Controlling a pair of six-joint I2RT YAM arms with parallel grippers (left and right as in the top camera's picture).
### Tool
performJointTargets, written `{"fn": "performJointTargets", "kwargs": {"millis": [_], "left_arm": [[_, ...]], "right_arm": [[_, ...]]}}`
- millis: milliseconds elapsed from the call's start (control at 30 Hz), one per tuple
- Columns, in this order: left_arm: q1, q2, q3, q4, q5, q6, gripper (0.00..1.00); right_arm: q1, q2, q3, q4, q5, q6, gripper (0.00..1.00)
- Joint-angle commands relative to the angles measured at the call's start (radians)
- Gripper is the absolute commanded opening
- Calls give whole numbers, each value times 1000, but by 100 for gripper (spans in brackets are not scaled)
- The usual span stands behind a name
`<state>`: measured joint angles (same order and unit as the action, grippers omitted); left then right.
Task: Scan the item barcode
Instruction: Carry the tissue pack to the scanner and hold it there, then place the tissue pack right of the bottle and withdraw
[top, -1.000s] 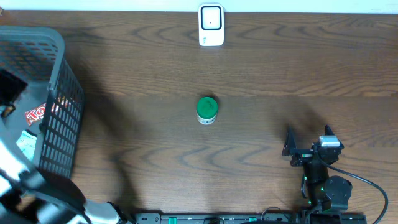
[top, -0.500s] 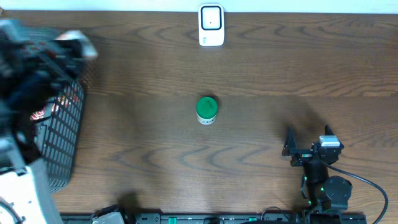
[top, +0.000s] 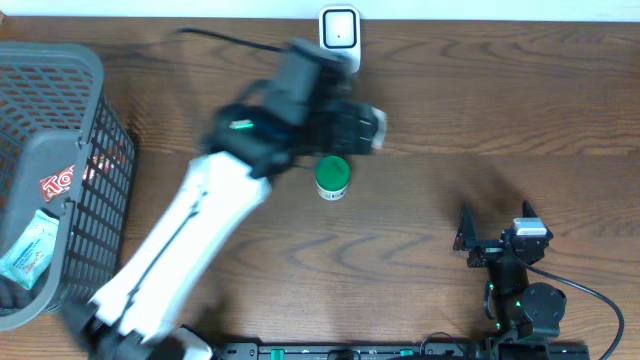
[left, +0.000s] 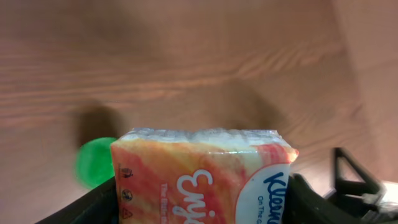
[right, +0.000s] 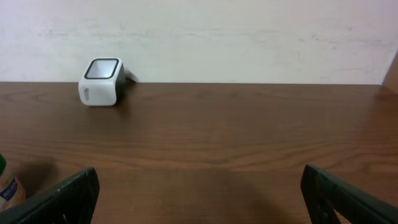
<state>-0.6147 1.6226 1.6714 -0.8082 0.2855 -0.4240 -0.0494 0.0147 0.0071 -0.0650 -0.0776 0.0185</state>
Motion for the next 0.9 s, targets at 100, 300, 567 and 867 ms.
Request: {"fn": "performJointTargets", "kwargs": {"millis": [100,300,567,867], "left_arm": [[-146,241,0,76,-70,-16,73],[-210,445,1,106,-71,-16,73],[-246,586,0,107,-156,-27,70],[-210,431,113,47,-197,96,93]], "right_arm": [[-2,-2,-2,-4,1,14,99],[-2,-2,-2,-4,1,14,99],[-2,-2,-2,-4,1,14,99],[-2,-2,-2,-4,1,14,99]]}}
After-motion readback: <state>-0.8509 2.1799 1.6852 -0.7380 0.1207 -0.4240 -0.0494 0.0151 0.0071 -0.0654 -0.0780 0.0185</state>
